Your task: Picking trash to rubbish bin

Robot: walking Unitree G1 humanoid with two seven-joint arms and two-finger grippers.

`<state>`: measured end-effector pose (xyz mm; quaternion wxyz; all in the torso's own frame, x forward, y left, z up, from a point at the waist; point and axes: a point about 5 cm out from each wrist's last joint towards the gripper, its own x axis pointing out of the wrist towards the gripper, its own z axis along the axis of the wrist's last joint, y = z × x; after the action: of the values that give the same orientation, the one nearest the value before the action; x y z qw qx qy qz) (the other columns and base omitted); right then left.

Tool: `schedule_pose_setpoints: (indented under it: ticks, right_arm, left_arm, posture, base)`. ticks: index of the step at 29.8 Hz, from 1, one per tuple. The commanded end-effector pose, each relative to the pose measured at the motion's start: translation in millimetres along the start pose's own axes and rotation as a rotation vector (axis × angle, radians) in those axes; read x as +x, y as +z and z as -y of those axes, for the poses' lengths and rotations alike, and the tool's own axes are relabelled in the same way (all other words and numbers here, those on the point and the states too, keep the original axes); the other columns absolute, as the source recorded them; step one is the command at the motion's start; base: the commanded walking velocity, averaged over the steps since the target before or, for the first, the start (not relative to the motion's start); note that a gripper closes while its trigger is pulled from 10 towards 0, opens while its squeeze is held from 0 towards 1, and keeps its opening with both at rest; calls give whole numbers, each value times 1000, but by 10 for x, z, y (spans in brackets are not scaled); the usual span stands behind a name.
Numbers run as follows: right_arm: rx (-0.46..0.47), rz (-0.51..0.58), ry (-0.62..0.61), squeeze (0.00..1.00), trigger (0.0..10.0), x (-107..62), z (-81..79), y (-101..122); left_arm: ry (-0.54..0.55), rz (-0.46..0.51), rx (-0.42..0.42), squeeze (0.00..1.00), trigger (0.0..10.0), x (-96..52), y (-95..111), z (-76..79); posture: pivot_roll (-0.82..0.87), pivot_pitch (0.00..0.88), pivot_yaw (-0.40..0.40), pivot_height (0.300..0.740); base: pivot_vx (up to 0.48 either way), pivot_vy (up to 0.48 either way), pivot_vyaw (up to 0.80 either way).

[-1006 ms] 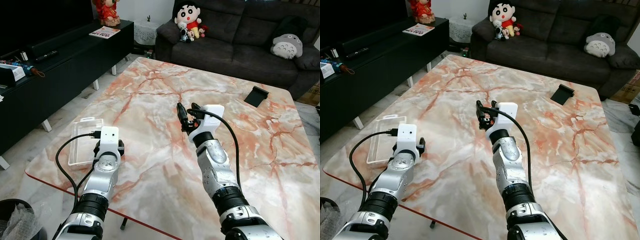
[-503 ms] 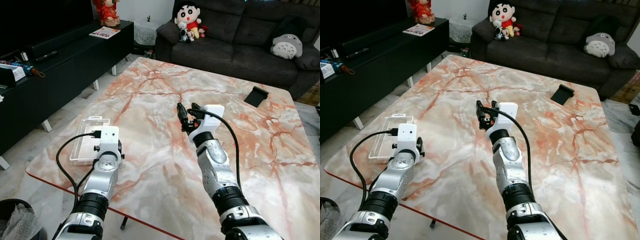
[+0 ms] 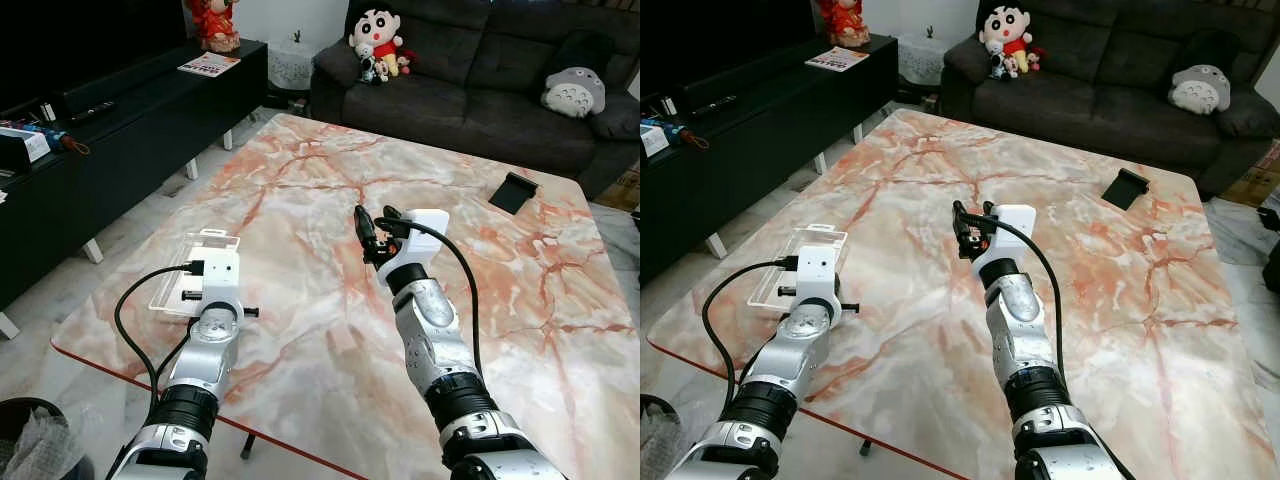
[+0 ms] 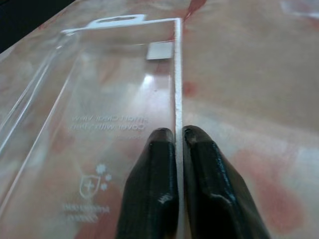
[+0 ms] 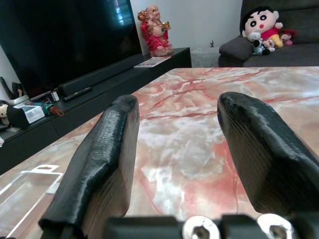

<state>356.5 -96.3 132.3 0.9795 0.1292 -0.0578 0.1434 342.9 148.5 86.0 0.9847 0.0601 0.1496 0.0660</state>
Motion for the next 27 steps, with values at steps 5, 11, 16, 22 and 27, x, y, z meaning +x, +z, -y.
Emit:
schedule_pose_setpoints:
  ticks: [5,11,16,22,27]
  right_arm:
    - [-2,6,-7,0,10000,17,26,40]
    - [-2,16,-10,0,10000,19,33,58]
    - [16,85,-46,0,10000,34,75,169]
    - [-16,142,-79,0,10000,34,155,275]
    - [-19,159,-115,0,10000,37,206,312]
  left_arm:
    - [-30,106,-43,0,0,-10,208,75]
    - [-17,258,-40,0,3882,-41,424,81]
    - [-4,398,-26,0,10000,-101,605,80]
    - [5,594,12,0,10000,-209,856,89]
    - [6,679,55,0,10000,-271,952,118]
  posture:
    - [211,0,-109,740]
    - [211,0,-113,740]
    - [211,0,-113,740]
    - [213,0,-115,740]
    - [212,0,-115,740]
  base:
    - [0,0,0]
    - [0,0,0]
    - [0,0,0]
    - [0,0,0]
    - [0,0,0]
